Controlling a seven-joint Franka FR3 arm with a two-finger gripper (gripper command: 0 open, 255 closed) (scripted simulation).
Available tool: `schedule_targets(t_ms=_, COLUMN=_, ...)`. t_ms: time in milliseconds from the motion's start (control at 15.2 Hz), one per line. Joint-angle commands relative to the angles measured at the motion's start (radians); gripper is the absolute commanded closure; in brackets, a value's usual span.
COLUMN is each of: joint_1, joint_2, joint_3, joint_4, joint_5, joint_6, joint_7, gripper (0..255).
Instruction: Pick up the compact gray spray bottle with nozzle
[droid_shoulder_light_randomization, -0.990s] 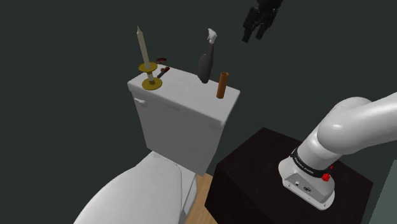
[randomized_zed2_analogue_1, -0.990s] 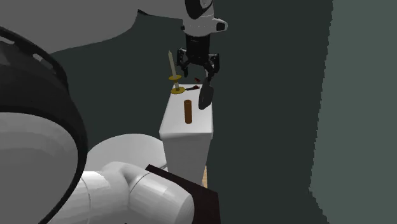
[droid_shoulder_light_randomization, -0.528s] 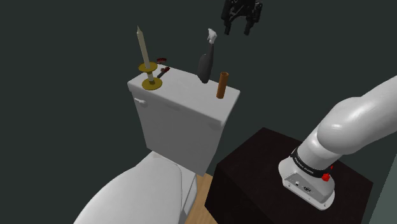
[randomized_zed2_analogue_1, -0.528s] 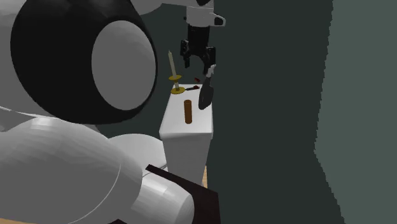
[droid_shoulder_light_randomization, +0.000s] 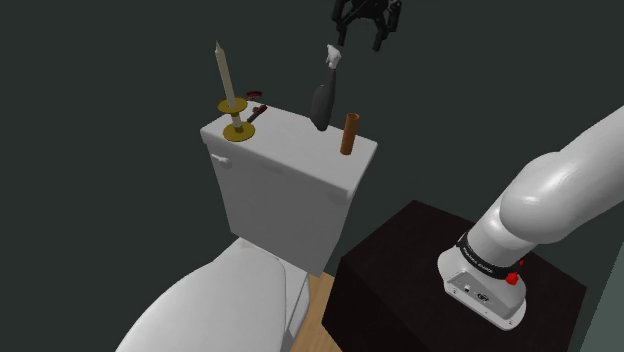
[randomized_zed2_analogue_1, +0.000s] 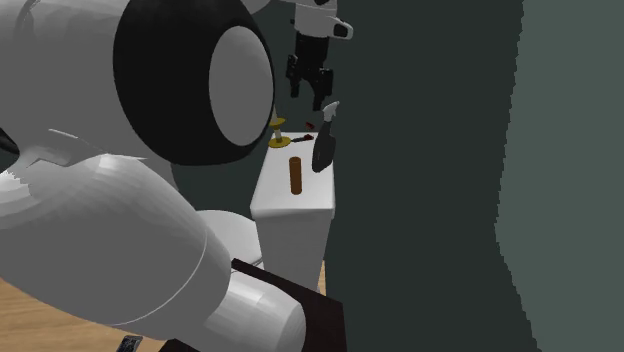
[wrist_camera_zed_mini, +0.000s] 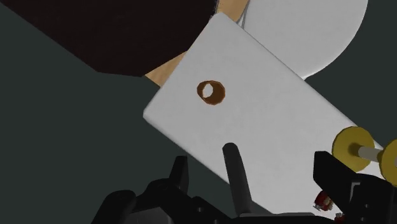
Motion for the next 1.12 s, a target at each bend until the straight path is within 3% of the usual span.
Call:
schedule_targets(t_ms=0, joint_1=-0.011, joint_2=0.049, joint_3=-0.009, joint_4=0.005, joint_5=-0.004, joint_6=0.086, joint_7=-0.003, gripper=0)
schedule_targets(t_ms=264, joint_1=-0.031, joint_2=0.125, joint_3=-0.008, joint_4=0.033, joint_5=-0.005, joint_6=0.218, joint_7=-0.001, gripper=0)
schedule_targets(t_ms=924, joint_1=-0.082, joint_2=0.117, joint_3=0.042, joint_4=-0.078, joint_5=0.006, joint_6=0.324, joint_7=-0.019, gripper=0)
schedule_targets(t_ms=990, joint_1=-0.094, joint_2=0.107, joint_3=0.021, joint_4=-0.084, joint_5=0.003, joint_6=0.317, joint_7=-0.049, gripper=255)
schedule_targets(t_ms=1056, joint_1=-0.091, joint_2=0.109, joint_3=0.026, joint_4=-0.061, joint_5=0.003, joint_6=0.296, joint_7=-0.039, gripper=255)
